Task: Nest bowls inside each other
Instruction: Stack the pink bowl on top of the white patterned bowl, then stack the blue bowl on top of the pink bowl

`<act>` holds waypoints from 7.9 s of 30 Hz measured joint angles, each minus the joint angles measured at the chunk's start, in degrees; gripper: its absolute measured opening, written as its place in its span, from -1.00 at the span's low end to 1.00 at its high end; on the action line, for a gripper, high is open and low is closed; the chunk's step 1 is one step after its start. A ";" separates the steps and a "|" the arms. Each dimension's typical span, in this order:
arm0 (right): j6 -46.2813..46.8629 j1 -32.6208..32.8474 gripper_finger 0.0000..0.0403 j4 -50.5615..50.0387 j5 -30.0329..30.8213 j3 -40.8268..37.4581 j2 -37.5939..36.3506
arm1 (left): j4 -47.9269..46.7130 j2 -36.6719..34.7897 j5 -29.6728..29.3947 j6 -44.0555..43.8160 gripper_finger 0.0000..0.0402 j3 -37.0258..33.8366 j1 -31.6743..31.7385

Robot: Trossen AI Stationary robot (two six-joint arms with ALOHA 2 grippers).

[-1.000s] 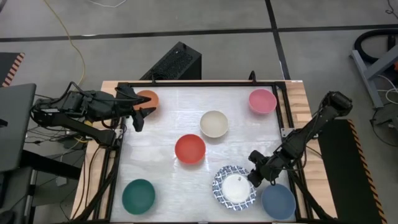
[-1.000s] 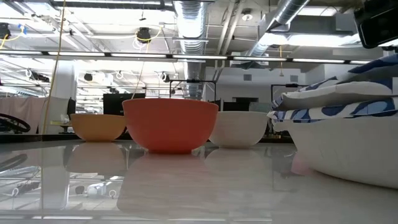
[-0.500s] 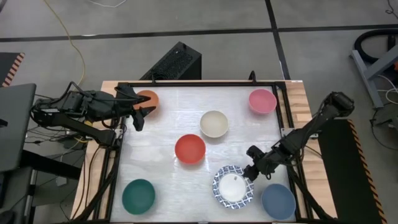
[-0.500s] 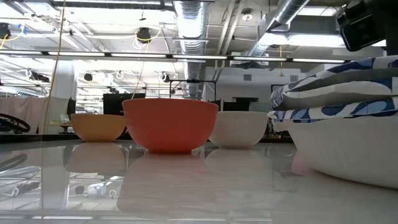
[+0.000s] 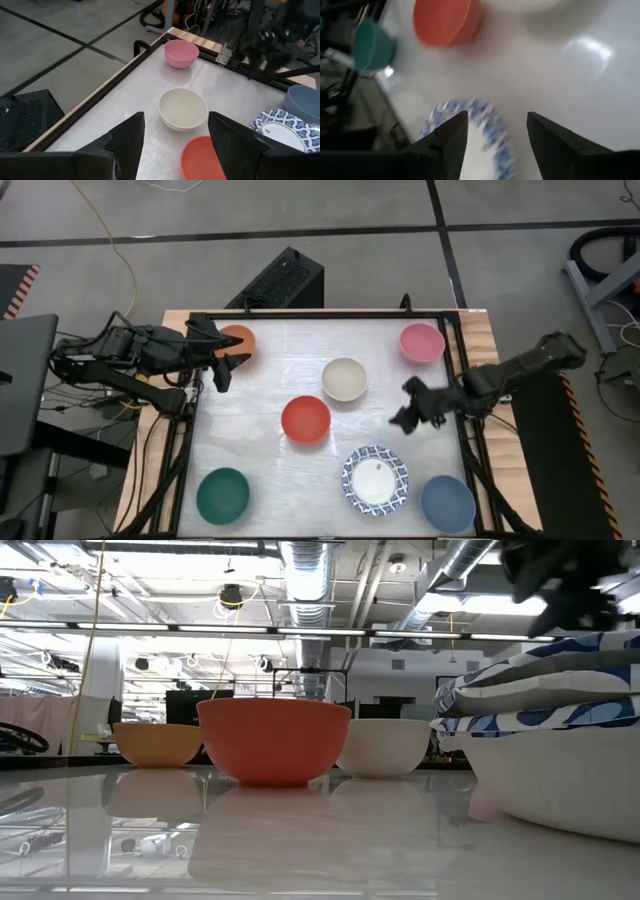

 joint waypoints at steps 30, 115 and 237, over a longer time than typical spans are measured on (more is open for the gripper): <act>-61.93 -51.72 0.11 -24.57 -0.48 17.63 28.76 | -1.68 0.00 2.94 -0.96 0.05 0.00 0.01; -61.80 30.95 -0.94 -17.18 -0.34 34.42 46.92 | -1.60 -0.01 -1.99 1.77 0.05 0.00 0.01; -4.29 40.49 -0.32 -14.13 -6.38 4.57 19.57 | 5.96 0.85 8.71 -4.90 0.05 0.00 0.00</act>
